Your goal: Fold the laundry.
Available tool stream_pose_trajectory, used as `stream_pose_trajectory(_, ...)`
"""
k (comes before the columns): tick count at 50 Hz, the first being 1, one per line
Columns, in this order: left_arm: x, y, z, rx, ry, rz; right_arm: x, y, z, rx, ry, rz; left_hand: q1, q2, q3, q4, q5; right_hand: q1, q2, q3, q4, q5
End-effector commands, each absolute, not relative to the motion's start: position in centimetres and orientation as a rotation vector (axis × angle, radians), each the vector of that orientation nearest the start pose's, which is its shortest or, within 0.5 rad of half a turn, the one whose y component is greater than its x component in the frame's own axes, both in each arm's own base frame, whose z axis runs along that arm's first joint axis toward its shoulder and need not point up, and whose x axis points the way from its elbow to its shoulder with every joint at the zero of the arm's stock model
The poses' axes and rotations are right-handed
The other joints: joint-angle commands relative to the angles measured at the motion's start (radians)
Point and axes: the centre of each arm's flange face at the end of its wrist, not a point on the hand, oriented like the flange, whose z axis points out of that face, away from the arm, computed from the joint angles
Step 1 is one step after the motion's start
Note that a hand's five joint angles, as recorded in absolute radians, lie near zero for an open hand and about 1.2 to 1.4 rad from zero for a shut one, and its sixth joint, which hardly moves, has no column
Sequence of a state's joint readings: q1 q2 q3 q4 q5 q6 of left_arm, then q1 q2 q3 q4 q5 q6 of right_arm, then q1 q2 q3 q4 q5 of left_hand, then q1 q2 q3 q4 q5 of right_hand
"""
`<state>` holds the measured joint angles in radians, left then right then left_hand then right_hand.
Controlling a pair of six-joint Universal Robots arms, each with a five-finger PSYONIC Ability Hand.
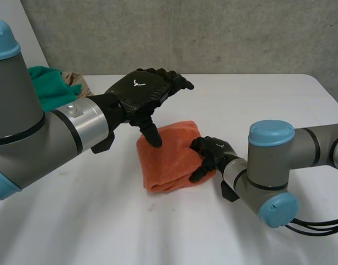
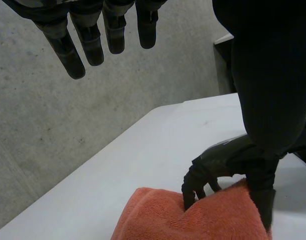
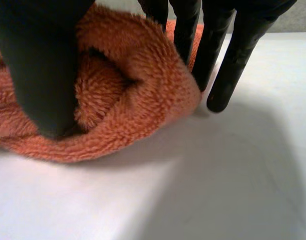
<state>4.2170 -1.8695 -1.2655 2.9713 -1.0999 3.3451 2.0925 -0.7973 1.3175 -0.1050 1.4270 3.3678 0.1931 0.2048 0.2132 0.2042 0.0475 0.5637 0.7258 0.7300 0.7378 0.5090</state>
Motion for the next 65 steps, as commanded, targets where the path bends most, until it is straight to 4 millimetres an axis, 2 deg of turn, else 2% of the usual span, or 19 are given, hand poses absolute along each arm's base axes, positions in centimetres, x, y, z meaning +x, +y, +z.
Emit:
stream_pose_trajectory(1,-31.9,-22.7,28.8,-1.067,-1.742,1.607,32.9,-28.5,10.6,-0.431,2.217,-1.336,0.003,-0.009,-0.017,-0.008,-0.026,0.710,0.547,0.543,0.535,0.590)
stream_pose_trajectory(3,-31.9,-22.7,28.8,-1.067,-1.742,1.607,33.0,-28.8,10.8,-0.429,2.207,-1.349,0.003,-0.009,-0.017,-0.008,-0.026,0.832,0.670,0.666,0.658,0.712)
stream_pose_trajectory(10,-31.9,-22.7,28.6,-1.066,-1.749,1.601,33.0,-30.7,12.3,-0.409,2.162,-1.427,0.003,-0.009,-0.017,-0.008,-0.026,0.833,0.670,0.666,0.658,0.713)
stream_pose_trajectory(18,-31.9,-22.7,28.6,-1.066,-1.749,1.601,28.2,-38.6,14.6,-0.248,2.137,-1.645,0.003,-0.009,-0.017,-0.008,-0.026,0.833,0.670,0.666,0.658,0.713)
stream_pose_trajectory(22,-31.9,-22.7,28.6,-1.068,-1.745,1.601,23.6,-43.9,15.6,-0.113,2.152,-1.824,0.003,-0.009,-0.017,-0.008,-0.026,0.833,0.670,0.666,0.658,0.713)
stream_pose_trajectory(25,-32.0,-22.6,28.6,-1.069,-1.744,1.600,21.3,-46.2,16.2,-0.047,2.163,-1.924,0.003,-0.009,-0.017,-0.008,-0.026,0.833,0.670,0.666,0.658,0.713)
stream_pose_trajectory(26,-32.0,-22.5,28.6,-1.070,-1.743,1.599,19.8,-47.6,16.5,-0.015,2.170,-1.987,0.003,-0.009,-0.017,-0.008,-0.026,0.833,0.670,0.666,0.658,0.713)
stream_pose_trajectory(29,-32.0,-22.6,28.5,-1.070,-1.745,1.596,17.3,-49.7,16.5,0.030,2.192,-2.072,0.003,-0.009,-0.017,-0.008,-0.026,0.833,0.670,0.666,0.658,0.713)
stream_pose_trajectory(30,-32.0,-22.6,28.5,-1.070,-1.745,1.596,15.5,-51.0,16.4,0.068,2.213,-2.121,0.003,-0.009,-0.017,-0.008,-0.026,0.833,0.670,0.666,0.658,0.713)
stream_pose_trajectory(33,-32.1,-22.6,28.4,-1.072,-1.748,1.590,12.8,-52.5,16.3,0.131,2.245,-2.178,0.003,-0.009,-0.017,-0.008,-0.026,0.833,0.670,0.666,0.658,0.713)
stream_pose_trajectory(34,-32.1,-22.6,28.3,-1.072,-1.749,1.589,11.3,-53.3,16.1,0.166,2.256,-2.207,0.003,-0.009,-0.017,-0.008,-0.026,0.833,0.670,0.666,0.658,0.713)
stream_pose_trajectory(39,-32.2,-22.6,28.2,-1.059,-1.754,1.576,8.4,-54.8,15.7,0.205,2.243,-2.285,0.003,-0.009,-0.017,-0.008,-0.026,0.833,0.670,0.666,0.658,0.713)
stream_pose_trajectory(47,-32.2,-22.5,28.1,-1.046,-1.758,1.566,5.1,-55.3,13.3,0.187,2.322,-2.250,0.003,-0.009,-0.017,-0.008,-0.026,0.833,0.670,0.666,0.658,0.713)
stream_pose_trajectory(51,-32.2,-22.5,28.1,-1.046,-1.758,1.566,2.3,-55.5,12.8,0.206,2.364,-2.265,0.003,-0.009,-0.017,-0.008,-0.026,0.833,0.670,0.666,0.658,0.713)
stream_pose_trajectory(54,-32.2,-22.5,28.1,-1.043,-1.760,1.566,1.5,-55.5,12.7,0.190,2.374,-2.260,0.003,-0.009,-0.017,-0.008,-0.026,0.810,0.648,0.644,0.636,0.690)
stream_pose_trajectory(56,-32.2,-22.5,28.1,-1.044,-1.758,1.563,1.1,-55.4,12.7,0.158,2.400,-2.252,0.003,-0.009,-0.017,-0.008,-0.026,-0.204,-0.366,-0.370,-0.378,-0.324)
stream_pose_trajectory(57,-32.2,-22.5,28.1,-1.042,-1.760,1.560,1.0,-55.4,12.6,0.145,2.414,-2.249,0.003,-0.009,-0.017,-0.008,-0.026,-0.389,-0.551,-0.555,-0.563,-0.509)
stream_pose_trajectory(61,-32.2,-22.5,28.1,-1.033,-1.764,1.555,-0.2,-54.9,12.4,0.083,2.531,-2.221,0.003,-0.009,-0.017,-0.008,-0.026,-0.389,-0.551,-0.555,-0.563,-0.509)
stream_pose_trajectory(65,-32.1,-22.5,28.1,-1.030,-1.764,1.557,-0.5,-54.3,12.4,-0.094,2.709,-2.205,0.003,-0.009,-0.017,-0.008,-0.026,-0.389,-0.551,-0.555,-0.563,-0.509)
